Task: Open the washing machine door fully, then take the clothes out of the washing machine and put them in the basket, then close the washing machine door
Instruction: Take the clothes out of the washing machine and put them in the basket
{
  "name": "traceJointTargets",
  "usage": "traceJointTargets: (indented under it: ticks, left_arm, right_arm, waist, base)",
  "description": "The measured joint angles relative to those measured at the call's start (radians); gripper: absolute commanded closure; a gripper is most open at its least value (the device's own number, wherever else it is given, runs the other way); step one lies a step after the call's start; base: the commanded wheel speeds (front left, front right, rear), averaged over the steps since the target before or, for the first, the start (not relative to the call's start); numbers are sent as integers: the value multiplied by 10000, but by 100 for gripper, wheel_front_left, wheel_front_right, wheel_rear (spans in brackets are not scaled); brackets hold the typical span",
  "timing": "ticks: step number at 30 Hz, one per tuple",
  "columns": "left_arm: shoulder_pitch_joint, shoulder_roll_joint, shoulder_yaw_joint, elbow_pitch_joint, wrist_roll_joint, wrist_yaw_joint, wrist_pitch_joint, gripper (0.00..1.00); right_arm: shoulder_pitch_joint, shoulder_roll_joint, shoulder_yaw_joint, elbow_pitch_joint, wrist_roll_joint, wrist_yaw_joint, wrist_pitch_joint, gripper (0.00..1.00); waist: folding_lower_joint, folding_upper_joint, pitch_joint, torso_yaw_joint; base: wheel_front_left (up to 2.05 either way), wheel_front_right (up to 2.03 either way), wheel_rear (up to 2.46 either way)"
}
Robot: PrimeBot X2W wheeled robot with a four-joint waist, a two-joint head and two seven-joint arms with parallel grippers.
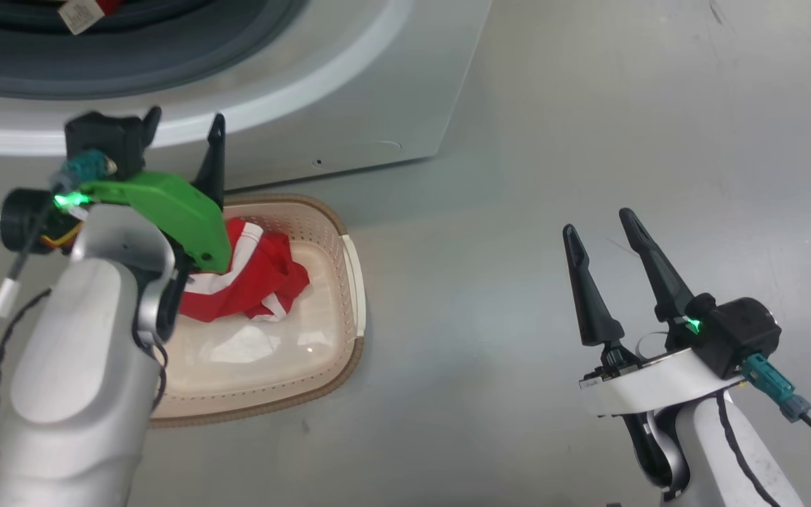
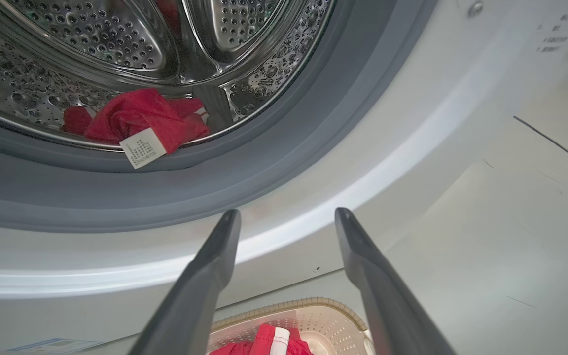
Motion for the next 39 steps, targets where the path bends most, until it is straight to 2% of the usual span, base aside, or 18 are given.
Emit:
traceJointTargets:
  ticks: [7, 25, 32, 39]
  left_arm:
    - [-1410, 533, 198, 255, -2, -159, 769, 0]
    - [-4676, 2606, 616, 945, 552, -439, 2993, 0]
    - [-5755, 2905, 792, 965, 610, -545, 3478, 0]
    - [-6175, 3310, 836, 1419, 811, -554, 4050, 0]
  right_arm:
    - [-506, -2, 100, -58, 420, 4, 0, 0]
    - [-1246, -2, 514, -63, 1143, -33, 0, 0]
    - [-1397, -2, 476, -63, 1298, -140, 0, 0]
    - [-1753, 4, 506, -69, 1513, -213, 0, 0]
  waist:
    - [0, 0, 798, -372]
    - [0, 0, 2241, -1593]
    - [1, 0, 2745, -1867]
    - [1, 0, 3178, -2103]
  base:
    - [0, 0, 0]
    - [0, 0, 0]
    - [0, 0, 0]
    - [0, 0, 0]
